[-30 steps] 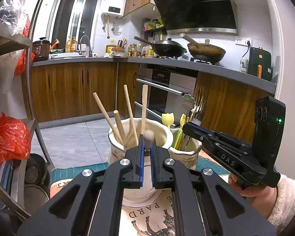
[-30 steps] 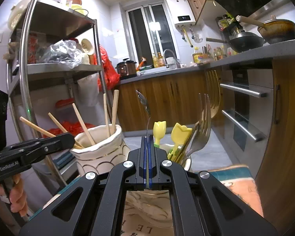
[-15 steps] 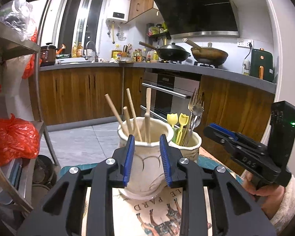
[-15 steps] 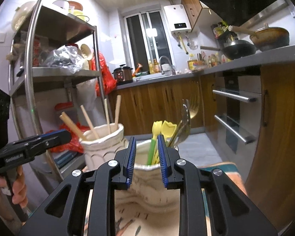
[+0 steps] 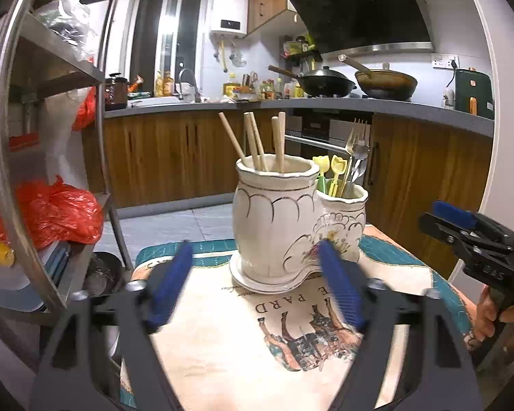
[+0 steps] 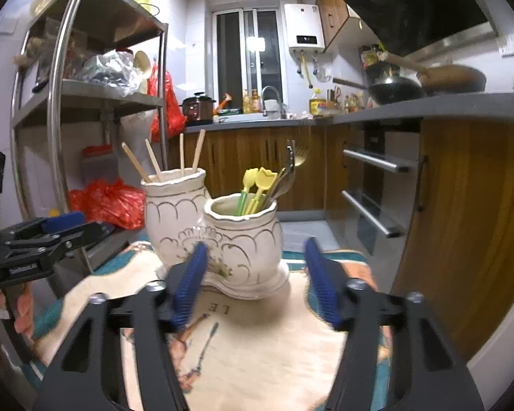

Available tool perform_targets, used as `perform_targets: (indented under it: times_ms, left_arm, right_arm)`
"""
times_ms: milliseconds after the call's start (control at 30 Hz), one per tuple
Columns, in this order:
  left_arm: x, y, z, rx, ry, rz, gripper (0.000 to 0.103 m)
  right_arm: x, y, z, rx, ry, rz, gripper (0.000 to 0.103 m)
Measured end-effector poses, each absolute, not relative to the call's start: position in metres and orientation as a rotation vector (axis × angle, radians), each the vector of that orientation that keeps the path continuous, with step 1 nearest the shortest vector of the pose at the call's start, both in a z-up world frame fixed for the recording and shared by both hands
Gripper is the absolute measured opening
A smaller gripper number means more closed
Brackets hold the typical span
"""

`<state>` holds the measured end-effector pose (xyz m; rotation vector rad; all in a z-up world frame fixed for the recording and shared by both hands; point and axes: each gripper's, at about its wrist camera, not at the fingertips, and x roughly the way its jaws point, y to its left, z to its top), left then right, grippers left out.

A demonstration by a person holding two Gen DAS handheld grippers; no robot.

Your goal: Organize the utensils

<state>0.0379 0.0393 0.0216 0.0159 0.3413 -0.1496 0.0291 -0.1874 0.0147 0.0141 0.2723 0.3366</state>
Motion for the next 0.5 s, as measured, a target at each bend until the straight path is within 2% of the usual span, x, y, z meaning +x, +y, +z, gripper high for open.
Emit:
perform_targets:
  times_ms: [33, 67, 167, 300, 500]
  left_arm:
    - [0.035, 0.04, 0.02, 0.015, 0.327, -0.143, 0.09]
    - [0.033, 0.041, 0.019, 0.017, 0.319, -0.135, 0.091]
    - [0.028, 0.041, 0.017, 0.035, 0.287, -0.126, 0.098]
    - [0.026, 0.037, 0.013, 0.073, 0.257, -0.123, 0.098]
    - [0.03, 0.04, 0.013, 0.051, 0.279, -0.135, 0.098]
  right_arm:
    - [0.027, -0.188, 0.015, 0.009, 0.267, 0.335, 0.073]
    - [0.025, -0.188, 0.014, 0.006, 0.263, 0.334, 0.077]
    - [0.024, -0.188, 0.011, -0.012, 0.255, 0.335, 0.082]
    - [0.022, -0.185, 0.009, -0.033, 0.234, 0.352, 0.091]
    - [0.02, -0.188, 0.01, -0.012, 0.215, 0.345, 0.096]
